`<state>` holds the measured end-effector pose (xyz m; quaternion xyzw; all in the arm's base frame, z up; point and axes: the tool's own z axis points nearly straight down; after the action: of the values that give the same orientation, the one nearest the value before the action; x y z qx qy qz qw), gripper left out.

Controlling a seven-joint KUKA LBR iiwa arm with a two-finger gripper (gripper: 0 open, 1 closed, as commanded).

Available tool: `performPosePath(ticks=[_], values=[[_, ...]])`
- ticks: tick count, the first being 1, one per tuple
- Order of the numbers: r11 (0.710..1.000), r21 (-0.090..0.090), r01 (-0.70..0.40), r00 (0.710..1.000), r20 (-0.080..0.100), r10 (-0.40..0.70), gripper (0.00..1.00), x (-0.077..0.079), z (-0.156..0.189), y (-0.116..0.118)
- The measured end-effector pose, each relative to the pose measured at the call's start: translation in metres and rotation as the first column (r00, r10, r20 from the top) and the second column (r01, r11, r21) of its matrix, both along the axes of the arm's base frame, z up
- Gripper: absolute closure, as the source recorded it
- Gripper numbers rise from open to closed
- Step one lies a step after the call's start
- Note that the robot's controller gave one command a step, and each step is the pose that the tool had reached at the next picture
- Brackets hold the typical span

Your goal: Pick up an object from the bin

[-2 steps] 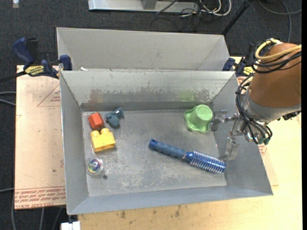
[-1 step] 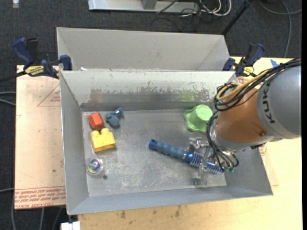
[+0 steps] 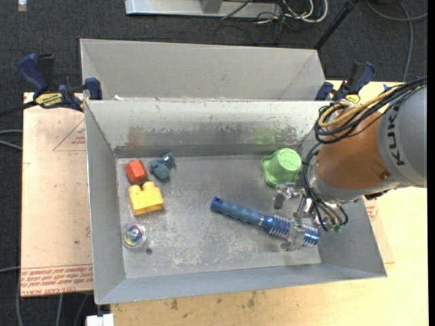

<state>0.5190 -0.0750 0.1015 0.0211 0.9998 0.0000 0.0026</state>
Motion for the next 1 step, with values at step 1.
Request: performPosePath(ticks=[1], values=[[0.995, 0.001, 0.101, 0.995, -0.002, -0.101, 0.00, 0.0130, -0.0016, 0.0033]])
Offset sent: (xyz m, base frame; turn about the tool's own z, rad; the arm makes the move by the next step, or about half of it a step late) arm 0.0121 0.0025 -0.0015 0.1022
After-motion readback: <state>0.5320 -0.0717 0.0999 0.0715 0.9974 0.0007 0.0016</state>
